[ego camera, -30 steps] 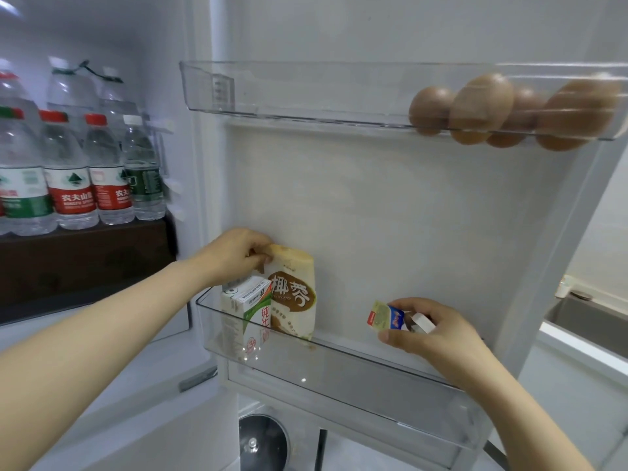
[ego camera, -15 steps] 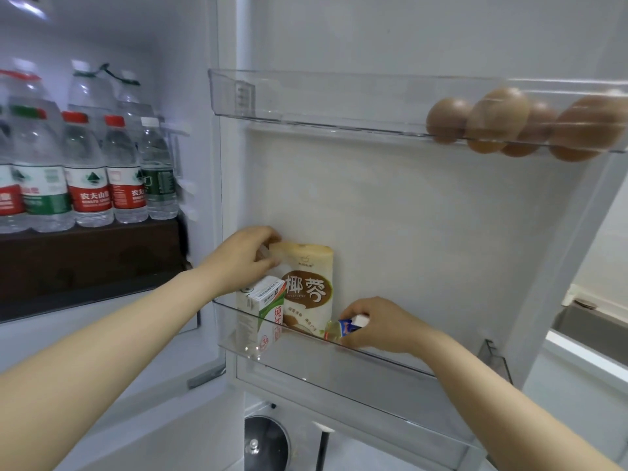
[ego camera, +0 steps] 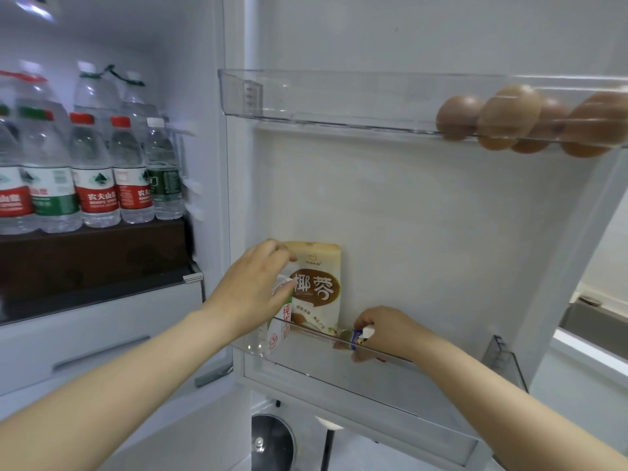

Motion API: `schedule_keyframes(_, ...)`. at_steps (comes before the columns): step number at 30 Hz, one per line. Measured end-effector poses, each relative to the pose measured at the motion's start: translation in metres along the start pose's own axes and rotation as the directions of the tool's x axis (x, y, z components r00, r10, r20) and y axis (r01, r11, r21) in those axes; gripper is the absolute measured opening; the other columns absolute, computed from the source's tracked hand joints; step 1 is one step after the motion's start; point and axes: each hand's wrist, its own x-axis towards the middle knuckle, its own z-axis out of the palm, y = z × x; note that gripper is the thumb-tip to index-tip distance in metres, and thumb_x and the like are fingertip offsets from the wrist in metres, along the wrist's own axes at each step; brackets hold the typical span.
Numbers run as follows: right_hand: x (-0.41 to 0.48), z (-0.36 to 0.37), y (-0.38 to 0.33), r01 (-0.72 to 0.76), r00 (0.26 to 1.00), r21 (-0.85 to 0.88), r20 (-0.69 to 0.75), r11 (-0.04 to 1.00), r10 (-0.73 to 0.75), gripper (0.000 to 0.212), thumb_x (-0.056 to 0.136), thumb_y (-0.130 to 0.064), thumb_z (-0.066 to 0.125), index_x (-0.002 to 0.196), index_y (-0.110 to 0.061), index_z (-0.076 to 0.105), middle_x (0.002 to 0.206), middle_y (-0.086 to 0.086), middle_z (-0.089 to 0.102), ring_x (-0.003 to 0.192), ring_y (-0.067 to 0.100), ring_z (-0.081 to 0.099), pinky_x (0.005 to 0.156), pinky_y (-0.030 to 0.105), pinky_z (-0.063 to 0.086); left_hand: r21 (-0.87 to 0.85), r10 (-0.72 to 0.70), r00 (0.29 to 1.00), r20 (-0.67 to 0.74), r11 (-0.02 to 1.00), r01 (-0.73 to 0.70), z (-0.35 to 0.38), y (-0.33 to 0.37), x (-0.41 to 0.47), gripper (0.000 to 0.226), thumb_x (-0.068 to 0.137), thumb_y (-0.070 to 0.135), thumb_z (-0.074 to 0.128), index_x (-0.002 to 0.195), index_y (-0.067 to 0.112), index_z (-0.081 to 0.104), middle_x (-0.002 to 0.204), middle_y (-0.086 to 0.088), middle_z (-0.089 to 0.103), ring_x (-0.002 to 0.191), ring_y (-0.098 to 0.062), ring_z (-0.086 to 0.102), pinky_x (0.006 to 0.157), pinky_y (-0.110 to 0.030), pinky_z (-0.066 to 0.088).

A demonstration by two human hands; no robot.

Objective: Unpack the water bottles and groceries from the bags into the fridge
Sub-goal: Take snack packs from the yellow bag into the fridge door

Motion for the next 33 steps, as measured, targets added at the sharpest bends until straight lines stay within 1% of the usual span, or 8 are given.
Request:
schedule_keyframes(4,0.002,0.002,0.001,-0.019,1.0,-0.018,-0.001,1.0,0.019,0.049,0.069,-0.026,0.077,0.115,-0.02,0.065,0.1,0.0,0.065,0.064,0.008,0.056,0.058,0.019,0.043,0.002,0.054,0.996,0.064,0.999,-0.054,0.003,0.005,0.0,0.035,0.092,0.033,0.055,0.123,0.017,0.056,0.124,0.003,0.05,0.116,-0.015,0.046,0.096,-0.021,0.034)
schedule_keyframes(8,0.0,0.001,0.004,-0.023,0.999,-0.054,-0.045,0.998,0.021,0.055,0.073,-0.03,0.075,0.124,-0.02,0.06,0.124,-0.001,0.059,0.098,0.018,0.06,0.079,0.022,0.047,-0.007,0.106,0.989,0.108,0.994,-0.106,0.008,0.01,0.002,0.035,0.091,0.033,0.057,0.122,0.018,0.057,0.126,0.002,0.052,0.118,-0.017,0.046,0.099,-0.026,0.036)
schedule_keyframes(11,-0.004,-0.002,0.003,-0.004,0.995,-0.108,-0.102,0.994,-0.007,0.048,0.08,-0.037,0.07,0.124,-0.02,0.06,0.13,-0.002,0.057,0.119,0.019,0.053,0.095,0.027,0.045,-0.021,0.115,0.982,0.149,0.993,-0.114,0.01,0.013,0.004,0.035,0.09,0.035,0.056,0.122,0.019,0.056,0.124,0.003,0.052,0.116,-0.016,0.047,0.098,-0.032,0.041)
schedule_keyframes(15,-0.009,-0.008,0.001,-0.002,0.994,-0.159,-0.109,0.987,-0.016,0.038,0.079,-0.045,0.069,0.111,-0.025,0.065,0.121,-0.003,0.06,0.112,0.019,0.055,0.085,0.027,0.045,-0.014,0.117,0.978,0.172,0.993,-0.116,0.013,0.017,0.004,0.035,0.09,0.033,0.056,0.121,0.017,0.056,0.123,0.002,0.053,0.115,-0.017,0.048,0.096,-0.026,0.037)
schedule_keyframes(21,-0.015,-0.014,0.003,0.054,0.994,0.042,0.094,0.998,-0.057,0.026,0.081,-0.034,0.068,0.102,-0.021,0.071,0.106,-0.002,0.067,0.082,0.008,0.06,0.061,0.013,0.041,0.002,0.108,0.974,0.199,0.994,-0.111,0.013,0.022,0.005,0.036,0.091,0.033,0.056,0.123,0.016,0.055,0.125,0.001,0.053,0.116,-0.018,0.048,0.097,-0.029,0.039)
schedule_keyframes(26,-0.017,-0.02,0.005,0.102,0.984,0.065,0.142,0.993,-0.111,0.033,0.088,-0.044,0.061,0.114,-0.024,0.067,0.118,-0.005,0.06,0.107,0.011,0.053,0.087,0.021,0.041,0.03,0.103,0.974,0.204,0.993,-0.111,0.015,0.023,0.003,0.034,0.09,0.033,0.056,0.119,0.015,0.057,0.122,0.0,0.055,0.113,-0.021,0.051,0.092,-0.034,0.041)
schedule_keyframes(30,-0.02,-0.019,0.004,0.057,0.981,0.153,0.177,0.987,-0.084,0.041,0.081,-0.049,0.07,0.113,-0.024,0.068,0.108,-0.005,0.064,0.09,0.008,0.057,0.07,0.015,0.044,0.029,0.093,0.975,0.204,0.994,-0.101,0.016,0.023,0.002,0.033,0.09,0.033,0.056,0.118,0.015,0.057,0.121,0.0,0.056,0.112,-0.022,0.051,0.092,-0.036,0.042)
schedule_keyframes(33,-0.02,-0.018,0.002,0.02,0.98,0.241,0.187,0.97,-0.067,0.037,0.083,-0.039,0.071,0.115,-0.021,0.067,0.111,0.002,0.068,0.093,0.014,0.064,0.076,0.02,0.054,0.027,0.088,0.975,0.204,0.995,-0.096,0.016,0.024,0.001,0.032,0.09,0.033,0.056,0.117,0.015,0.058,0.12,-0.001,0.057,0.111,-0.022,0.052,0.092,-0.035,0.042)
